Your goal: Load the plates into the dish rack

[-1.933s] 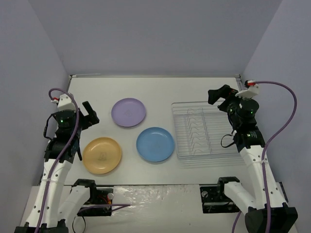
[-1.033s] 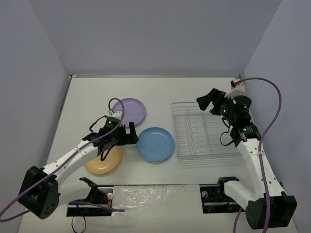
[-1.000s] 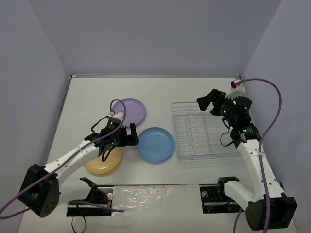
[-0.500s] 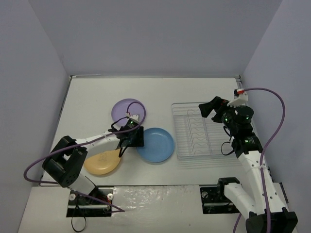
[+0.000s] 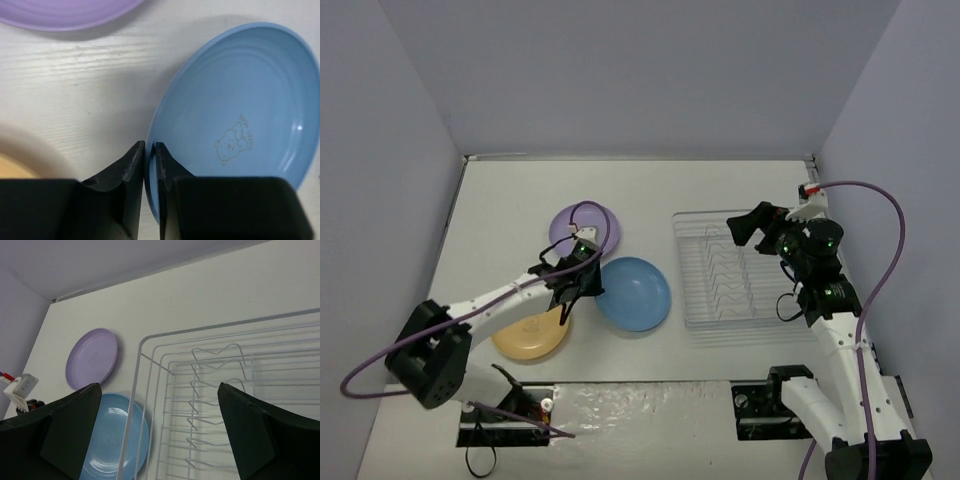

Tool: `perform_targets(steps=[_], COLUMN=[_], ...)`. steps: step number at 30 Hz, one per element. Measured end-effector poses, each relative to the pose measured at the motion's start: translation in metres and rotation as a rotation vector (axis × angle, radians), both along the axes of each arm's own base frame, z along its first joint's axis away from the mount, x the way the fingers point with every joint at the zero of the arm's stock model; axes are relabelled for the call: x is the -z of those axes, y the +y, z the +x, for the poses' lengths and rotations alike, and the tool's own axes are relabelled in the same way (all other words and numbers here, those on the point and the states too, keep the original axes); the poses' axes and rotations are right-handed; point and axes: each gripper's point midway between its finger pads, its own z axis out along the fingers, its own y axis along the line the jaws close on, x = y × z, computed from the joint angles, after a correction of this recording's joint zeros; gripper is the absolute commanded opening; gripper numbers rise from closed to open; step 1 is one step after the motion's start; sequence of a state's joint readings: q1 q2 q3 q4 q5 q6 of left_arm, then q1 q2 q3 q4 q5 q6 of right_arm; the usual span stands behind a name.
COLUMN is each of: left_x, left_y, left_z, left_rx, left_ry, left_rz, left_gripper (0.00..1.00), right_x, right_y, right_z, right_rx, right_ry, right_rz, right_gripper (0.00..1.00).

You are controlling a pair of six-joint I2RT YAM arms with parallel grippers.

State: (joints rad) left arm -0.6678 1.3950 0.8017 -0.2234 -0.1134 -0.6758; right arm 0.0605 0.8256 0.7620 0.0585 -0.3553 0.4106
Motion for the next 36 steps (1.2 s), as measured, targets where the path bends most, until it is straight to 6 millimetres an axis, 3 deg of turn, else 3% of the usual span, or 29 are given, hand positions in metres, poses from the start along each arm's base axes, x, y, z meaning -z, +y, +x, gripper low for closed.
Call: perform_targets(steps=[10,15,19,21,27,30,32,33,34,35,36], left_x=[-0.124,-0.177,-0.204,-0.209,-0.208,-0.208,-0.208,-0.209,-0.208,-0.207,-0.208], left_y=[0.025,0.024,0.019,0.016,0.008,0.006,0.006,0.006,0.008,0.011,0.013], left_z=[0.002,-0.004,-0.005,-0.005,-0.009,-0.011,-0.011,-0.011,-0.01,-0.01,-0.008], left_rx=[0.058,0.191,0.288,0.326,0.414,0.44,0.451,0.455,0.456,0.456,0.452], left_ry=[-0.359,-0.524,-0.606,-0.626,-0.638,-0.641,-0.647,-0.65,-0.654,-0.657,-0.662], left_rz=[-0.044,-0.052,-0.031,-0.021,-0.005,-0.005,0.001,0.006,0.019,0.037,0.046], left_gripper=[0.0,0.0,0.0,0.0,0.0,0.0,0.0,0.0,0.0,0.14,0.38], right_x=[-0.016,-0.043,-0.052,-0.044,0.002,0.021,0.025,0.025,0.024,0.022,0.021], right_y=[0.065,0.131,0.191,0.212,0.226,0.225,0.225,0.225,0.225,0.226,0.226], right_z=[-0.003,-0.014,-0.022,-0.027,-0.01,-0.009,-0.01,-0.011,-0.012,-0.014,-0.015], right_rx=[-0.379,-0.661,-0.856,-0.93,-1.002,-1.025,-1.031,-1.034,-1.043,-1.056,-1.059], right_ry=[-0.085,-0.199,-0.263,-0.268,-0.183,-0.127,-0.11,-0.112,-0.119,-0.129,-0.127], right_rz=[-0.022,-0.131,-0.248,-0.297,-0.384,-0.404,-0.408,-0.411,-0.414,-0.418,-0.414], right_gripper=[1.0,1.0,0.99,0.97,0.65,0.4,0.09,0.01,0.0,0.0,0.0])
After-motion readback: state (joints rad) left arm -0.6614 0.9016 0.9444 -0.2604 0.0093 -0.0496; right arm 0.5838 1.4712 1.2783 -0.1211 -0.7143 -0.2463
